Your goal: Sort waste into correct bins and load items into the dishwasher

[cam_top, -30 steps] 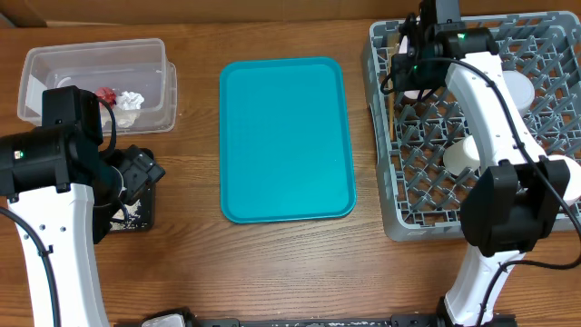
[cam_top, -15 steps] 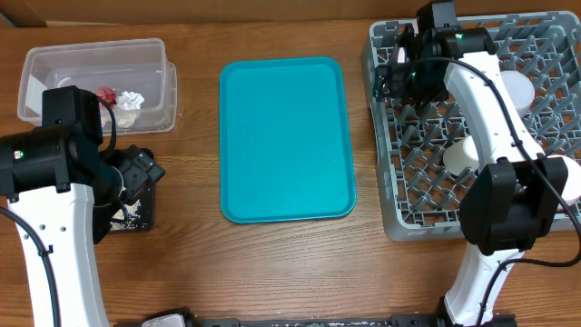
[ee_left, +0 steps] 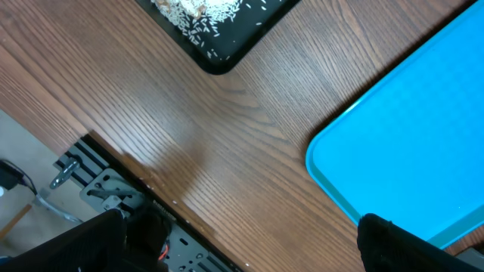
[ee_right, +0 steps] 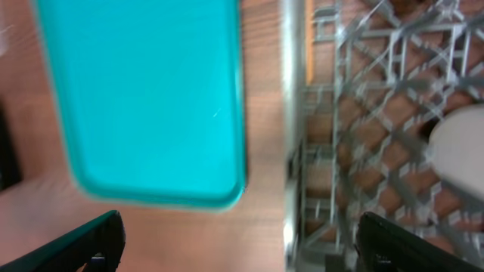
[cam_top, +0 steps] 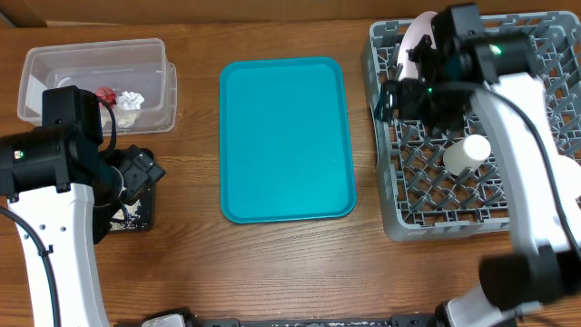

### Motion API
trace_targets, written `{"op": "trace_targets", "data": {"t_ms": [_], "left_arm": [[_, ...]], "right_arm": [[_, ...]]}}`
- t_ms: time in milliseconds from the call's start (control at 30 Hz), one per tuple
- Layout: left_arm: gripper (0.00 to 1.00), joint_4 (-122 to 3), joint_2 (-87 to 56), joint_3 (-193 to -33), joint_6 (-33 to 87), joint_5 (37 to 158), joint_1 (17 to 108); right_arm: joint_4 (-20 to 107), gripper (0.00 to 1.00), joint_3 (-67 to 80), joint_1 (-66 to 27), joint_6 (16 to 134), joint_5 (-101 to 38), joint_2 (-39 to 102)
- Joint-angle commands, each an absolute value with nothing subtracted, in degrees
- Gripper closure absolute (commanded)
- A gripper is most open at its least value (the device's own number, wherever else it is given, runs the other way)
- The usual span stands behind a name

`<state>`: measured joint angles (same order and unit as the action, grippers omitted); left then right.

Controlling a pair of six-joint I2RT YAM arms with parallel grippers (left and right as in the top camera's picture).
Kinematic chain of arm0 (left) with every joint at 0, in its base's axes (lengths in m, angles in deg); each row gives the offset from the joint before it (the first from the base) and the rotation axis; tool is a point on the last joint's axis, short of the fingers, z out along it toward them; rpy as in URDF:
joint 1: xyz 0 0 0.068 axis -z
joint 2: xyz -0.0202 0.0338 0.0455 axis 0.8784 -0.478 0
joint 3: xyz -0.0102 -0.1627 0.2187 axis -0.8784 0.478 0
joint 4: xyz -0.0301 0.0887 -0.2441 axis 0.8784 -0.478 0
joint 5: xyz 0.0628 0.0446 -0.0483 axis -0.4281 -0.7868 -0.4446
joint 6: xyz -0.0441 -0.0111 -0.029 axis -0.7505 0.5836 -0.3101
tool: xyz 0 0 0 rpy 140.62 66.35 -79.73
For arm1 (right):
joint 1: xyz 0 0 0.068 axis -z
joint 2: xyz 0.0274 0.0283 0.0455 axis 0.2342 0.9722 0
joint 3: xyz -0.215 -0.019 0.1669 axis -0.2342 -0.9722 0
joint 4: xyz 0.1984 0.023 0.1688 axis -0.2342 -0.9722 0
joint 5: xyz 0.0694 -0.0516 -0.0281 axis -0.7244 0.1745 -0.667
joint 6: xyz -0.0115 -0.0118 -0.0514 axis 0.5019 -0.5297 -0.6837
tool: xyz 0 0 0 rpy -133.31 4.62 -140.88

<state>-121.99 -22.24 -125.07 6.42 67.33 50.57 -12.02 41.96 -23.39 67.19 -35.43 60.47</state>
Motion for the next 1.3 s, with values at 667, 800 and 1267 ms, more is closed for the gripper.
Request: {"op": "trace_targets", "data": {"t_ms": [667, 800, 1267], "left_arm": [[0.00, -121.95, -22.51, -124.96, 6.10, 66.34, 50.59], [0.00, -121.95, -22.51, -124.96, 6.10, 66.34, 50.59], [0.00, -121.95, -22.51, -124.96, 6.10, 66.34, 50.59]], "right_arm": [[-18.95, 0.00, 24.52, -51.08, 78.45, -32.04, 26.89], [-19.23, 0.00, 24.52, -51.08, 78.45, -32.04, 27.44], [-20.59, 0.00, 24.47, -51.08, 78.43, -32.02, 27.94]]}}
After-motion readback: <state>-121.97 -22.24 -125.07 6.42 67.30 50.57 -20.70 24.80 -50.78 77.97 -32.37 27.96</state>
